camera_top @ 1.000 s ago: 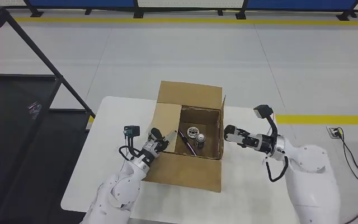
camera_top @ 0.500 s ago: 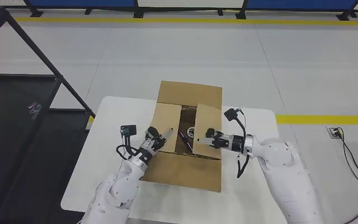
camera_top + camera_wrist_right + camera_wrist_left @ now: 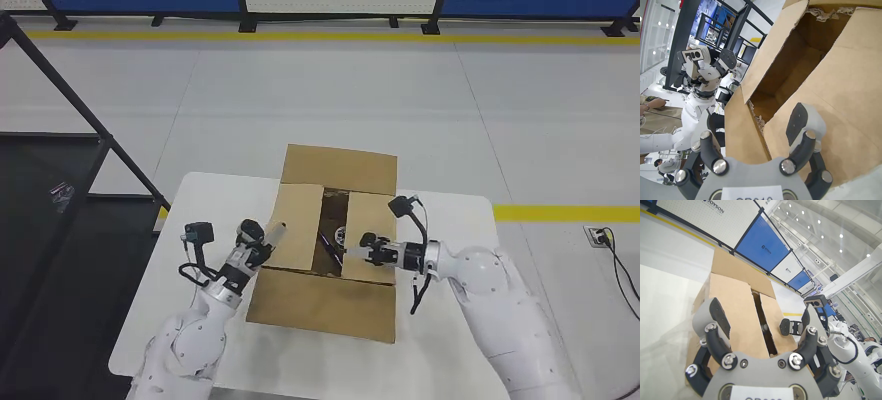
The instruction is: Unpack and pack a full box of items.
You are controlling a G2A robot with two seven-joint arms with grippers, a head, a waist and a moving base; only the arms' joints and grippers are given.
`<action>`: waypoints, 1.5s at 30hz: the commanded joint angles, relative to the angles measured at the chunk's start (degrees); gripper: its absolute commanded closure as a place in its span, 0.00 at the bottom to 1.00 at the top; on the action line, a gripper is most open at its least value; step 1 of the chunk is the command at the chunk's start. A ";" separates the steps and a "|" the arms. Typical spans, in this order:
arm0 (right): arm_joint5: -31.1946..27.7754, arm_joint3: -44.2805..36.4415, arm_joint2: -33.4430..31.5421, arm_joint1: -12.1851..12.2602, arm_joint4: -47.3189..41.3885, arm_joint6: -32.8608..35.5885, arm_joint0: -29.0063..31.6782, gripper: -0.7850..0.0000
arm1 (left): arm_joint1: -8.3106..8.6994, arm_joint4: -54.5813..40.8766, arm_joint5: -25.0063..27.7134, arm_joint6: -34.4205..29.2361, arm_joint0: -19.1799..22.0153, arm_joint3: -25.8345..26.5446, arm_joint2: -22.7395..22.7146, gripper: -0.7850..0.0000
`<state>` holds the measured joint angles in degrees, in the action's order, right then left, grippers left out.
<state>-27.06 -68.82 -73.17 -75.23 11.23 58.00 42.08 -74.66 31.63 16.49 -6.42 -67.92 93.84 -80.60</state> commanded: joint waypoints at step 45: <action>2.50 33.87 4.35 -4.56 -0.31 -47.86 -15.13 0.00 | 8.20 -43.49 17.08 -60.35 -6.85 -5.18 -10.18 0.00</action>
<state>-24.18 -36.09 -69.30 -79.48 11.01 10.55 27.65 -66.52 -10.93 33.80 -66.82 -74.99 88.71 -90.98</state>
